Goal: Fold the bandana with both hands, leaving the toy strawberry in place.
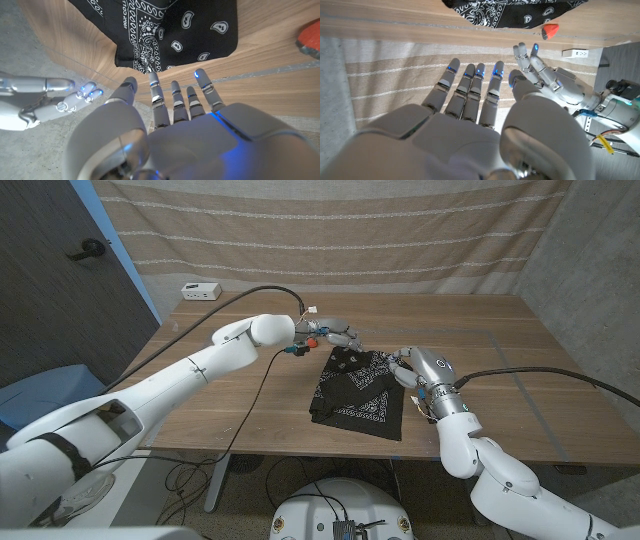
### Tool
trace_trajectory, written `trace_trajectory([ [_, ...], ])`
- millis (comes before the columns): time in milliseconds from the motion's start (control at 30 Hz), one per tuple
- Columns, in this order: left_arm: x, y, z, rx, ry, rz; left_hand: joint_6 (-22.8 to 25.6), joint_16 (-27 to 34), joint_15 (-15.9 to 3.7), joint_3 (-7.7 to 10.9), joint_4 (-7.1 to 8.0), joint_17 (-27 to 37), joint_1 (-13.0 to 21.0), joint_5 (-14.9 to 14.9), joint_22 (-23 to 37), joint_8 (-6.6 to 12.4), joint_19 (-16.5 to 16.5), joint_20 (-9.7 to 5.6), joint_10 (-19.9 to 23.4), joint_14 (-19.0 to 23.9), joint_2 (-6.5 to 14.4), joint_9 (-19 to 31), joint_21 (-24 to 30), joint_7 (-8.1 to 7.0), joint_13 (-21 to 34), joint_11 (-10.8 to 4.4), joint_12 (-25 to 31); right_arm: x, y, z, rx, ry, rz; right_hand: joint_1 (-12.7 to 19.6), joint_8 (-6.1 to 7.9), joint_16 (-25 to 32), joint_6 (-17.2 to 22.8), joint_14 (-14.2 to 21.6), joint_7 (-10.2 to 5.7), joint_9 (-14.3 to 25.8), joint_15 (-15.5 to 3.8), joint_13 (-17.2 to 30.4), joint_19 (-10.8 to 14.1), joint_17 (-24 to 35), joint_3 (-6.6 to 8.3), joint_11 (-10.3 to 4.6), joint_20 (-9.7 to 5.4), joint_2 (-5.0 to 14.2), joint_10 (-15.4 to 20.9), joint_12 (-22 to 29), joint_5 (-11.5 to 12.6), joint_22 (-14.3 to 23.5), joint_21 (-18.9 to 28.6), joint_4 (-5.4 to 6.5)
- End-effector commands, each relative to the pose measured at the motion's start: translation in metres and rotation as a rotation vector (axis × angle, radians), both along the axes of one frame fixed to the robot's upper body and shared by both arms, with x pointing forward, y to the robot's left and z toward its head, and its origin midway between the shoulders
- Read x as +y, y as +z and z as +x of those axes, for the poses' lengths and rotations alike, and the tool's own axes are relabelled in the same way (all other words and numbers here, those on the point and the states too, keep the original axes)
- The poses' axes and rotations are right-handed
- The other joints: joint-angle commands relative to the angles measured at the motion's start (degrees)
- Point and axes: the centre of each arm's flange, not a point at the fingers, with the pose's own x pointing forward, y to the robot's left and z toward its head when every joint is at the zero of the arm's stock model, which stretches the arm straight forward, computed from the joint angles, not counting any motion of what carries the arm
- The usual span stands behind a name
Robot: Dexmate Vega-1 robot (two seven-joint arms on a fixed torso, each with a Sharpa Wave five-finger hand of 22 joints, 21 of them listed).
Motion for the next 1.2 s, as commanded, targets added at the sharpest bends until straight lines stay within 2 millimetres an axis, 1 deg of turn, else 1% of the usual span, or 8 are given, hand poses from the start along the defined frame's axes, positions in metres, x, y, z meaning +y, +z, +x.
trace_trajectory([
  [33,-0.006,-0.011,-0.028,-0.127,-0.109,0.027,1.09,0.30,-0.51,0.39,-0.75,-0.53,3.96,-0.85,-0.25,0.08,-8.95,-0.71,0.65,1.14,-1.32,0.39,0.74,-2.39,-0.07,-1.68,0.53,0.002,-0.014,-0.024,-0.026,-0.005,0.069,-0.05,-0.14,-0.14,-0.32,0.65,0.04,0.03,-1.82,0.24,-0.08,-0.05,0.20,-0.41,0.06,0.34,0.13,-0.17,0.33,0.15,-0.08,-0.38],
  [167,-0.010,-0.014,-0.042,-0.173,-0.154,0.065,2.50,0.55,-1.35,0.37,-0.75,-0.91,7.07,-1.55,-0.60,0.56,-7.51,-1.36,1.12,1.96,-2.70,0.53,0.76,-3.68,-0.09,-3.01,0.80,0.006,-0.025,-0.025,0.018,0.011,0.086,1.04,-0.04,-0.14,-0.18,1.84,0.00,0.02,-1.88,0.23,0.15,-0.41,1.18,-0.18,0.06,0.63,0.62,-0.03,0.53,0.13,-0.07,-1.27],
  [367,-0.015,-0.017,-0.055,-0.176,-0.186,0.154,4.52,0.27,-1.42,-0.58,-0.23,-1.10,8.51,-2.50,-0.84,1.34,-7.30,-1.50,0.71,1.26,-4.43,0.66,0.50,-3.76,-0.08,-3.45,0.74,0.016,-0.039,-0.028,0.066,0.021,0.092,1.40,0.06,-0.24,0.07,2.40,-0.03,0.01,-1.80,0.22,0.25,-0.56,1.74,-0.16,0.03,0.65,0.87,0.01,0.55,0.12,-0.09,-1.57],
  [567,-0.019,-0.019,-0.069,-0.193,-0.164,0.273,8.72,0.18,-1.21,-3.06,1.28,-1.05,7.35,-3.61,-0.98,2.72,-7.92,-1.80,0.48,0.64,-5.93,0.83,0.01,-0.13,-0.02,-3.50,0.94,0.021,-0.048,-0.032,0.086,0.023,0.098,1.14,0.13,-0.34,0.27,2.51,0.06,0.00,-1.79,0.21,0.25,-0.56,1.77,0.03,0.07,0.49,0.84,-0.04,0.47,0.12,-0.12,-1.44],
  [733,-0.021,-0.026,-0.086,-0.301,-0.117,0.354,8.70,0.16,-1.06,-4.40,1.95,-1.02,5.94,-3.64,-0.95,2.43,-8.33,-1.90,0.27,0.46,-6.77,0.83,-0.18,1.29,-0.02,-3.12,0.99,0.028,-0.055,-0.033,0.110,0.033,0.099,1.05,0.12,-0.44,0.27,2.57,0.12,0.00,-1.80,0.21,0.27,-0.57,1.87,0.06,0.10,0.40,0.86,-0.06,0.45,0.12,-0.14,-1.43],
  [833,-0.022,-0.031,-0.094,-0.338,-0.106,0.386,8.57,0.06,-0.72,-4.86,2.29,-0.98,5.30,-3.62,-0.93,2.27,-8.66,-1.54,-0.01,0.14,-6.87,0.84,-0.28,1.60,-0.01,-2.86,0.93,0.031,-0.058,-0.034,0.129,0.041,0.099,1.07,0.12,-0.51,0.29,2.60,0.10,0.00,-1.88,0.20,0.24,-0.57,2.01,0.21,0.13,0.42,0.93,-0.05,0.45,0.12,-0.18,-1.45],
  [1067,-0.022,-0.040,-0.109,-0.411,-0.087,0.446,10.08,0.11,-0.72,-5.38,2.41,-0.94,4.98,-3.50,-0.88,2.69,-8.85,-1.50,0.02,0.08,-6.83,0.87,-0.35,1.19,-0.03,-2.93,1.03,0.036,-0.066,-0.032,0.183,0.065,0.099,6.14,0.79,-0.56,2.71,2.97,0.06,-0.05,-2.23,0.17,-0.08,-0.16,5.97,-0.20,-0.32,3.66,2.45,0.27,1.16,0.13,-0.47,-2.98],
  [1200,-0.021,-0.048,-0.115,-0.477,-0.050,0.482,10.27,0.09,-0.82,-5.54,2.17,-0.99,5.23,-3.42,-0.86,2.71,-8.89,-1.53,0.04,0.03,-6.98,0.89,-0.37,1.08,-0.04,-3.26,1.07,0.040,-0.070,-0.033,0.195,0.074,0.094,5.82,0.99,-0.05,3.87,3.28,0.08,-0.09,-2.37,0.16,0.16,0.46,5.44,-0.33,-0.38,3.34,3.33,0.50,0.93,0.15,-0.40,-2.24],
])
